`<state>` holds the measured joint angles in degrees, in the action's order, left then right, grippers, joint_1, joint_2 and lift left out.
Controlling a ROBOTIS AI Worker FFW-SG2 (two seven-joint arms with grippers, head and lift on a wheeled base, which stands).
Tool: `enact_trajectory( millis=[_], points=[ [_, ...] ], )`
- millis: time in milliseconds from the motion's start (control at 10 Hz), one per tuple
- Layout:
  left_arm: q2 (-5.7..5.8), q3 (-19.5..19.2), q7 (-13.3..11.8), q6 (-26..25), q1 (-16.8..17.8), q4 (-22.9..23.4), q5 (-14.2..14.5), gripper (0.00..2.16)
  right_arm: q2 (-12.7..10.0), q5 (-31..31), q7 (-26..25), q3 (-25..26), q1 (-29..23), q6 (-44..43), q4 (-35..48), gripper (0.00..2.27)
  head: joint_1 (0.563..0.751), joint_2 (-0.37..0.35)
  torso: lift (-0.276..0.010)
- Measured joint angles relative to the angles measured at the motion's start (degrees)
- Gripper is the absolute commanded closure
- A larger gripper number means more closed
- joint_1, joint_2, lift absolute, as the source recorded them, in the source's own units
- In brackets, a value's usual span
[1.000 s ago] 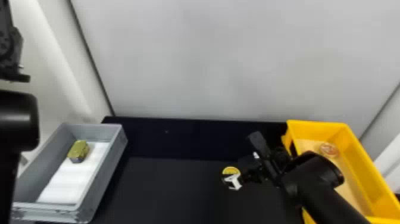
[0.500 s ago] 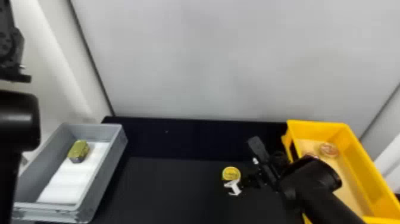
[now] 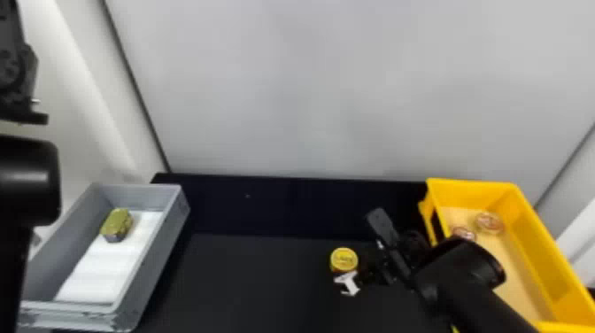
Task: Pick up the round yellow can and place it in the yellow rectangular box
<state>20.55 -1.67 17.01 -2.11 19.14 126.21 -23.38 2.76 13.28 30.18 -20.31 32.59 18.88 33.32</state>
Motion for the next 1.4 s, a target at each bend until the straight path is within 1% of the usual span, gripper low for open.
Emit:
enact_trajectory(
  millis=[100,200,300,400,500,700,800,900,1000,1200,1300,1400],
  points=[
    [0.02,0.0,-0.1,0.1,-0.1,0.0,0.0,0.0,-0.1,0.0,-0.3,0.0,0.1,-0.2,-0.4,0.12,0.663,0.054,-0.01],
    [0.02,0.0,-0.1,0.1,-0.1,0.0,0.0,0.0,-0.1,0.0,-0.6,0.0,0.1,-0.4,-0.6,0.19,0.663,0.054,-0.01],
    [0.02,0.1,-0.1,0.1,-0.1,-0.1,0.0,0.0,-0.1,0.0,-0.8,0.1,0.1,-0.5,-0.6,0.38,0.663,0.054,-0.01],
    [0.03,0.1,-0.2,0.1,-0.1,-0.1,0.0,0.0,-0.2,0.0,-1.0,0.2,0.1,-0.6,-0.7,0.62,0.663,0.054,-0.01],
    [0.03,0.1,-0.2,0.1,-0.1,-0.1,0.0,0.0,-0.2,0.0,-1.0,0.3,0.1,-0.8,-0.6,0.69,0.663,0.054,-0.01],
    [0.03,-0.2,-0.5,0.1,-0.5,0.0,0.0,0.0,-0.1,0.0,-0.2,0.5,-0.4,-1.1,0.6,0.74,0.663,0.054,-0.01],
    [0.03,-0.4,-0.7,0.0,-0.7,0.2,0.0,0.0,0.4,0.2,1.0,0.7,-1.4,-0.3,3.1,0.74,0.663,0.054,-0.01],
    [0.03,-0.6,-0.9,-0.2,-1.0,0.4,0.0,0.0,1.5,0.6,2.1,1.0,-3.6,2.4,8.5,0.74,0.663,0.054,-0.01],
    [0.07,-0.9,-1.0,-0.5,-1.3,0.6,0.0,0.0,3.2,0.9,3.1,1.5,-7.1,7.1,17.5,0.74,0.663,0.054,-0.01],
    [0.31,-1.1,-1.4,-1.8,-2.0,1.0,0.0,0.0,7.0,1.3,4.8,4.5,-16.2,22.0,42.5,0.74,0.663,0.054,-0.01],
    [0.55,-1.2,-1.7,-2.7,-2.2,1.3,0.0,0.0,8.1,2.4,5.8,7.0,-20.1,30.7,55.1,0.74,0.663,0.054,-0.01],
    [0.98,-1.2,-2.0,-3.9,-2.2,1.8,0.0,0.0,8.4,3.9,6.8,9.5,-22.9,38.8,65.7,0.74,0.663,0.054,-0.01]
  ],
)
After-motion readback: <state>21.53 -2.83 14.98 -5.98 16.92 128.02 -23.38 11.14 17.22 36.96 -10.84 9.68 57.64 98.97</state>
